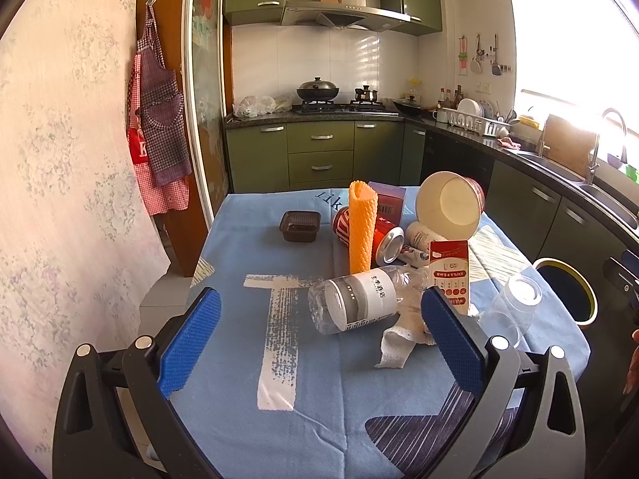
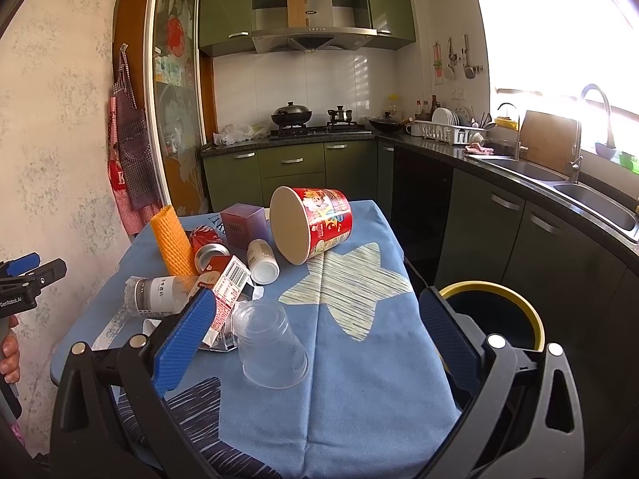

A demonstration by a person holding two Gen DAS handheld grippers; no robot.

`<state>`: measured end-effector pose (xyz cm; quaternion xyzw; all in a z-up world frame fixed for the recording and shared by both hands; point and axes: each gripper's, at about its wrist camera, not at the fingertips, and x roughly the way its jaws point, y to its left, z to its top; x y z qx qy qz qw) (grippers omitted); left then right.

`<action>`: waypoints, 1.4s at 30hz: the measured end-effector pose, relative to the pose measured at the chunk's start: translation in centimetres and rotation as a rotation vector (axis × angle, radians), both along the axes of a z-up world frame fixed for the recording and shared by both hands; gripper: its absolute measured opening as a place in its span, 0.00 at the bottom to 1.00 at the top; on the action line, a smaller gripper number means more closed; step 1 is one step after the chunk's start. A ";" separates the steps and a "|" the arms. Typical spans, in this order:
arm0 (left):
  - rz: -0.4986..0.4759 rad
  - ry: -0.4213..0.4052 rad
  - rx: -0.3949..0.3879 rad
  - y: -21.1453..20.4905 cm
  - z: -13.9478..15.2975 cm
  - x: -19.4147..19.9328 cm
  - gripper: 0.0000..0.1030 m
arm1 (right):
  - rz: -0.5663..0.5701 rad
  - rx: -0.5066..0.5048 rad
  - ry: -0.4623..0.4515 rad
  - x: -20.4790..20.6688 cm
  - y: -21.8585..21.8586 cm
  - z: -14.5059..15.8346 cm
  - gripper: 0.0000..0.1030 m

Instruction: Collect trash

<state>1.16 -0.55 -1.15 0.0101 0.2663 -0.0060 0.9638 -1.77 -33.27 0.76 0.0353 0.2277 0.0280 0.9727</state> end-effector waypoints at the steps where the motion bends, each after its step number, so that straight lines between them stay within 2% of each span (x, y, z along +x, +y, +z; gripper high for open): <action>1: 0.000 0.000 -0.001 0.0 0.0 0.0 0.96 | -0.001 0.000 -0.001 0.0 0.0 0.0 0.94; 20: 0.002 0.000 0.002 0.0 0.0 0.0 0.96 | -0.002 0.000 0.003 0.2 0.0 -0.1 0.94; 27: -0.003 0.019 0.000 0.7 -0.3 2.9 0.96 | -0.012 -0.035 0.002 1.5 -0.2 0.1 0.94; 32: -0.002 0.026 0.001 1.8 -0.7 8.1 0.96 | -0.006 -0.079 0.013 6.0 -0.6 1.1 0.94; 36: 0.013 0.024 -0.016 3.2 -1.3 12.9 0.96 | 0.031 -0.086 0.071 12.3 -0.5 1.2 0.94; 42: 0.045 0.045 -0.036 5.4 -2.6 20.2 0.96 | 0.074 -0.165 0.155 22.1 1.6 -0.9 0.94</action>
